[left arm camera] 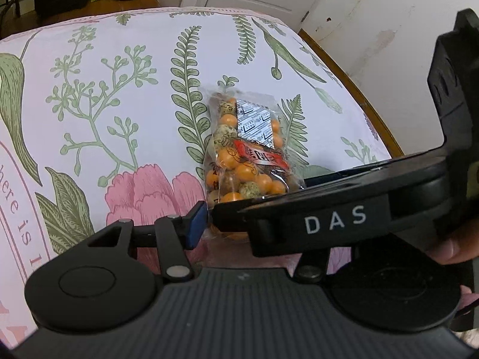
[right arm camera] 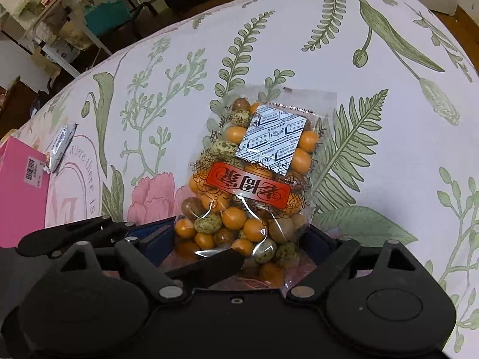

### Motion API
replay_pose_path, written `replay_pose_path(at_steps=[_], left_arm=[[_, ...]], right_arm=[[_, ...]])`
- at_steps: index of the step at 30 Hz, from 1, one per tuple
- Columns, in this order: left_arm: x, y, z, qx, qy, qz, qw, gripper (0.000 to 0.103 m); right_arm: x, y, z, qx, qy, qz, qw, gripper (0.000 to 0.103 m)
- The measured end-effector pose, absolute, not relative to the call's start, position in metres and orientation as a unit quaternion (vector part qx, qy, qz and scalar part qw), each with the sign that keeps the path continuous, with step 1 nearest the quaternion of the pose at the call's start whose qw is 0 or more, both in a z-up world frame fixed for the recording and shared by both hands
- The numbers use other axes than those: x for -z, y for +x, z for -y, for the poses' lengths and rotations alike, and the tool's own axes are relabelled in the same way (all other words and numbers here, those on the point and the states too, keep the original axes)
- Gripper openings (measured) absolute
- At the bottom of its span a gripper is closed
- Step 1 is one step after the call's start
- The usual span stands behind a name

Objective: Organize snacks
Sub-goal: 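Lower the right tool onto the clear peanut bag and close it, then lift the peanut bag with the right tool and carry it over the pink box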

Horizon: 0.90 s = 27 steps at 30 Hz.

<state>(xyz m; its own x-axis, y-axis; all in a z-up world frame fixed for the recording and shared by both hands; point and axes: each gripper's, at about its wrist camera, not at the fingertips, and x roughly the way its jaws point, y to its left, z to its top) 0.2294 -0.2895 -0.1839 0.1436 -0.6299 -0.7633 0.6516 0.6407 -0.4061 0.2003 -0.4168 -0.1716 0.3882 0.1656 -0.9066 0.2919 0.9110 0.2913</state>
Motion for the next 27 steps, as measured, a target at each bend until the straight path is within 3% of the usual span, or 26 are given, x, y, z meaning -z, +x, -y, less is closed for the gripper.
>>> replay_pose_path(at_steps=[17, 27], left_arm=[[0.152, 0.187, 0.261, 0.388, 0.029, -0.529, 0.754, 0.052], [0.115, 0.152, 0.228, 0.363, 0.074, -0.514, 0.773, 0.053]], right_arm=[[0.151, 0.166, 0.389, -0.04, 0.204, -0.576, 0.791, 0.09], [0.13, 0.14, 0.364, -0.107, 0.219, -0.539, 0.806, 0.09]])
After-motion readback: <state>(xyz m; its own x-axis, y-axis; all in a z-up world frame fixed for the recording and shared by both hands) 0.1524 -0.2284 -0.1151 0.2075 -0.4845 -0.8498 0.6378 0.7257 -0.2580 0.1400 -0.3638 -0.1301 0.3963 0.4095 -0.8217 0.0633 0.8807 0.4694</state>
